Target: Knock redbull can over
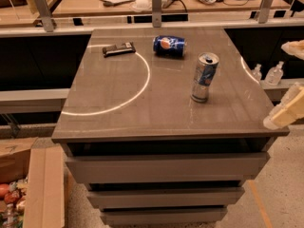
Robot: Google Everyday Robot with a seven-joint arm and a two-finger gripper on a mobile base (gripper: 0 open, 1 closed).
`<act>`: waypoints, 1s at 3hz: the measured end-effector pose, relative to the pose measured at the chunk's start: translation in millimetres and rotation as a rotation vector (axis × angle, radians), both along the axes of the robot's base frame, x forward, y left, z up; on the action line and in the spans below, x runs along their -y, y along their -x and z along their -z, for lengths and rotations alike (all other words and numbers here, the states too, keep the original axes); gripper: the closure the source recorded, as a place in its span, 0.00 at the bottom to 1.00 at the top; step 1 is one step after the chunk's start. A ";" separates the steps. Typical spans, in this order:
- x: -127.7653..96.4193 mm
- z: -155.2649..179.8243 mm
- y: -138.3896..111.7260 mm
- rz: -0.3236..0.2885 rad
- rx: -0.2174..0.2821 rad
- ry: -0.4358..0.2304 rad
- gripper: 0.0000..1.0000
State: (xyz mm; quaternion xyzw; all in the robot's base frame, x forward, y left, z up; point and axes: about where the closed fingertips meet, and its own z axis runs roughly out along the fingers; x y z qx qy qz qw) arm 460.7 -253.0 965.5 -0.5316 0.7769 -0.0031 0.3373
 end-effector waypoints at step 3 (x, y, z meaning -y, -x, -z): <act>34.9 16.8 -54.2 0.061 0.255 -0.407 0.24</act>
Offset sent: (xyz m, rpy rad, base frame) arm 0.0615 -0.0559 -0.0179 0.4954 -0.3053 -0.0949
